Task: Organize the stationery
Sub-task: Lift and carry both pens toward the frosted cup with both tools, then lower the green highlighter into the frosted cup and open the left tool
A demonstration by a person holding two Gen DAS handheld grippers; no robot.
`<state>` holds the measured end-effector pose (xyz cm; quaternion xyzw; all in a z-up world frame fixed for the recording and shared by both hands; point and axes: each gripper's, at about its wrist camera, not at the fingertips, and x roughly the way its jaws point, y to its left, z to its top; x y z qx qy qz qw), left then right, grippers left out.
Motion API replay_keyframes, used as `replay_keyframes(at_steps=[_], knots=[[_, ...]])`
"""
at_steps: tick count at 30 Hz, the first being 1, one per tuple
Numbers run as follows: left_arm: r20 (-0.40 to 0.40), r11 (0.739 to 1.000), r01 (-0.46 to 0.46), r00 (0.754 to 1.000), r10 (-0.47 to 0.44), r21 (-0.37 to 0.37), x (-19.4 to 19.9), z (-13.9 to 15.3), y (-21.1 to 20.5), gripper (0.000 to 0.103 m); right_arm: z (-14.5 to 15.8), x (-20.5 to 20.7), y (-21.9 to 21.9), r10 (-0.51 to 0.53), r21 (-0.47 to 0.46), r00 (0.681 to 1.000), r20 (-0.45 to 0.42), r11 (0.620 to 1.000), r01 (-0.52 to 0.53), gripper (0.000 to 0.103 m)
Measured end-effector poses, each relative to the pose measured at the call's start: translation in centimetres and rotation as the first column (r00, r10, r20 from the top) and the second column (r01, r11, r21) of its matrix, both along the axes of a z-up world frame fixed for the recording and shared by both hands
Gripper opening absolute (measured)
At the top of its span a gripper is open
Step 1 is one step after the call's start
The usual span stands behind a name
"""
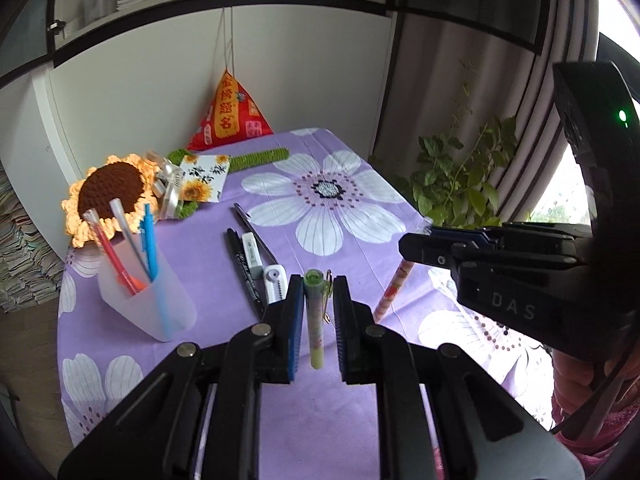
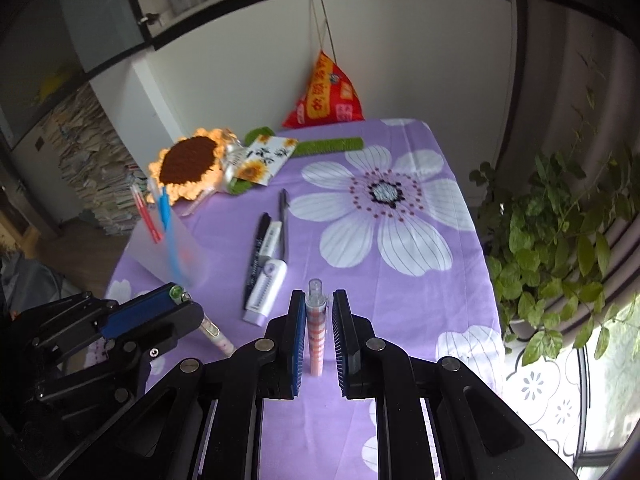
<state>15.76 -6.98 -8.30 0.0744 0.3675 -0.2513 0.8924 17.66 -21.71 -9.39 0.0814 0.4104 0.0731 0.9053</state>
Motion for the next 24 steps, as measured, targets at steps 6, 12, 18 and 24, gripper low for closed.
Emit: replay_keyframes(at_steps=[6,12,18,24], knots=[[0.053,0.999,-0.046,0.997,0.048,-0.026,-0.1,2.1,1.9,0.012,1.1,-0.5,0.8,0.012,-0.006,0.999,0.036,1.0,-0.012,0.014],[0.125,0.994,-0.094,0.987,0.099,-0.047,0.1,4.7,4.1,0.013,2.6,-0.6,1.9,0.035,-0.019,0.997,0.074,0.999,-0.033,0.014],[0.205,0.982,-0.176,0.961,0.186,-0.065,1.2,7.5,6.6,0.013,4.8,-0.6,3.3,0.072,-0.014,0.989,0.133,0.997,-0.07,0.014],[0.221,0.969,-0.236,0.944,0.246,-0.07,3.1,8.4,8.8,0.013,6.1,-0.9,5.2,0.109,-0.028,0.979,0.171,0.994,-0.106,0.014]])
